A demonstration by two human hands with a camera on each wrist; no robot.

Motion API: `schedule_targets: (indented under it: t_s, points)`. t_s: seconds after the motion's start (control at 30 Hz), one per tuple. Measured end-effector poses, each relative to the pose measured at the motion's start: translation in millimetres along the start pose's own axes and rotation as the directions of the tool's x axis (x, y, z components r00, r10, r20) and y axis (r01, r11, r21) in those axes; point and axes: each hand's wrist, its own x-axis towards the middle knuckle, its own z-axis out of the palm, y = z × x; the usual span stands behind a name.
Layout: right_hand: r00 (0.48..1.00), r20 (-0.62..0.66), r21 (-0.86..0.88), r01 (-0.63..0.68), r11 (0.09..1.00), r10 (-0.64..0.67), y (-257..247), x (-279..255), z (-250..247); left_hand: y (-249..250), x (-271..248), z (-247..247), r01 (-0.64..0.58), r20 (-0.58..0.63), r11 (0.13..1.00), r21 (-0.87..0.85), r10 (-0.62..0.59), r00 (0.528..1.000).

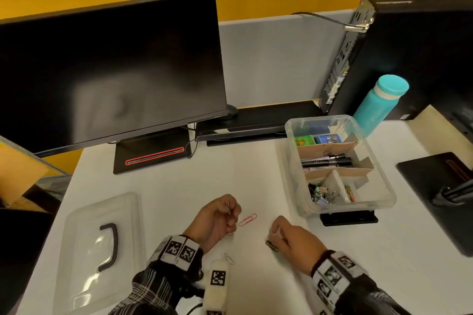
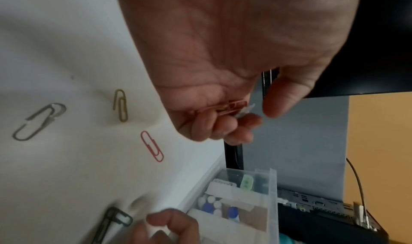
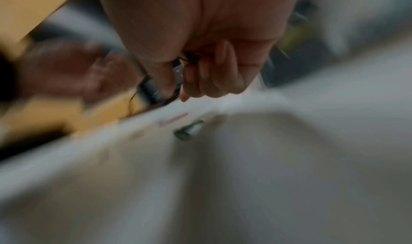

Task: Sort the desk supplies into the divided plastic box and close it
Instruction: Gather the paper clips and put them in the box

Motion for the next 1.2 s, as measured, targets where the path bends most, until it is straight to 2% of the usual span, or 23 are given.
schedule_targets:
  t_s: [0.07, 0.13, 0.17, 0.2, 0.27, 0.33, 0.4, 0.53, 0.6, 0.7, 0.77, 0.8, 0.83, 0.87, 0.9, 0.93, 0.97, 1.0, 1.03, 1.07, 1.1, 1.13, 1.2]
  points:
    - [0.993, 0.119, -0.286, 0.019, 0.958, 0.016, -3, 2, 0, 3, 4, 4, -0.006, -0.035, 1.0, 0.03, 0.008, 0.999]
    - [0.991, 0.137, -0.396, 0.047, 0.917, 0.008, -1, 6, 3, 3, 11, 9, 0.025, -0.126, 0.991, 0.134, -0.008, 0.992]
    - [0.994, 0.112, -0.424, 0.061, 0.904, -0.014, 1, 8, 5, 3, 15, 12, 0.046, -0.19, 0.957, 0.287, 0.01, 0.982]
    - [0.996, 0.085, -0.434, 0.064, 0.899, -0.029, 3, 9, 7, 0, 19, 12, 0.073, -0.236, 0.861, 0.503, 0.056, 0.97]
    - [0.998, 0.057, -0.472, 0.032, 0.881, -0.006, 4, 10, 11, -8, 27, 10, 0.11, -0.22, 0.466, 0.878, 0.188, 0.957]
    - [0.999, 0.035, -0.523, -0.007, 0.852, 0.03, 2, 11, 14, -17, 31, 11, 0.141, -0.164, 0.125, 0.982, 0.2, 0.966]
    - [0.997, 0.03, -0.55, -0.037, 0.834, 0.064, 0, 13, 17, -26, 37, 15, 0.162, -0.144, -0.113, 0.98, 0.151, 0.978]
    - [0.995, 0.029, -0.522, -0.068, 0.85, 0.098, -1, 15, 18, -33, 45, 24, 0.164, -0.114, -0.389, 0.907, 0.147, 0.983]
    - [0.986, 0.023, -0.415, -0.141, 0.899, 0.165, 1, 15, 13, -35, 46, 27, 0.154, -0.117, -0.444, 0.883, 0.109, 0.987]
    - [0.969, 0.024, -0.072, -0.245, 0.967, 0.248, 9, 15, 5, -32, 47, 24, 0.242, -0.226, -0.328, 0.913, 0.088, 0.97]
    - [0.953, 0.142, 0.351, -0.3, 0.887, 0.266, 14, 12, -1, -30, 48, 21, 0.285, -0.281, -0.243, 0.927, 0.053, 0.958]
    - [0.947, 0.203, 0.632, -0.32, 0.706, 0.247, 17, 11, -1, -30, 48, 21, 0.267, -0.267, -0.252, 0.93, 0.037, 0.963]
    - [0.949, 0.243, 0.837, -0.31, 0.451, 0.201, 19, 7, -2, -30, 47, 22, 0.234, -0.237, -0.288, 0.929, 0.027, 0.971]
    - [0.956, 0.252, 0.927, -0.283, 0.248, 0.15, 19, 4, -4, -30, 45, 24, 0.198, -0.203, -0.326, 0.924, 0.019, 0.979]
    - [0.962, 0.244, 0.953, -0.262, 0.154, 0.125, 18, 2, -5, -31, 43, 24, 0.167, -0.172, -0.326, 0.93, 0.015, 0.985]
    - [0.962, 0.241, 0.955, -0.259, 0.146, 0.126, 15, 1, -5, -29, 40, 24, 0.153, -0.156, -0.271, 0.95, 0.011, 0.988]
    - [0.962, 0.235, 0.947, -0.258, 0.189, 0.136, 13, 1, -4, -26, 37, 23, 0.151, -0.15, -0.144, 0.978, 0.021, 0.989]
    - [0.963, 0.226, 0.934, -0.256, 0.249, 0.145, 9, 2, -2, -20, 34, 22, 0.149, -0.152, 0.064, 0.987, 0.039, 0.988]
    - [0.965, 0.216, 0.919, -0.251, 0.303, 0.146, 4, 2, -2, -12, 29, 18, 0.153, -0.182, 0.332, 0.931, 0.056, 0.982]
    - [0.966, 0.216, 0.907, -0.253, 0.336, 0.143, -1, 3, -1, -3, 22, 15, 0.153, -0.229, 0.599, 0.786, 0.051, 0.972]
    - [0.966, 0.219, 0.899, -0.255, 0.357, 0.138, -7, 3, 0, 5, 14, 11, 0.126, -0.253, 0.804, 0.582, 0.031, 0.967]
    - [0.965, 0.227, 0.891, -0.261, 0.371, 0.133, -13, 4, 2, 12, 4, 8, 0.061, -0.225, 0.932, 0.357, 0.022, 0.974]
    - [0.958, 0.256, 0.849, -0.287, 0.444, 0.13, -26, 5, 7, 24, -15, -1, -0.062, -0.13, 0.997, 0.051, 0.068, 0.989]
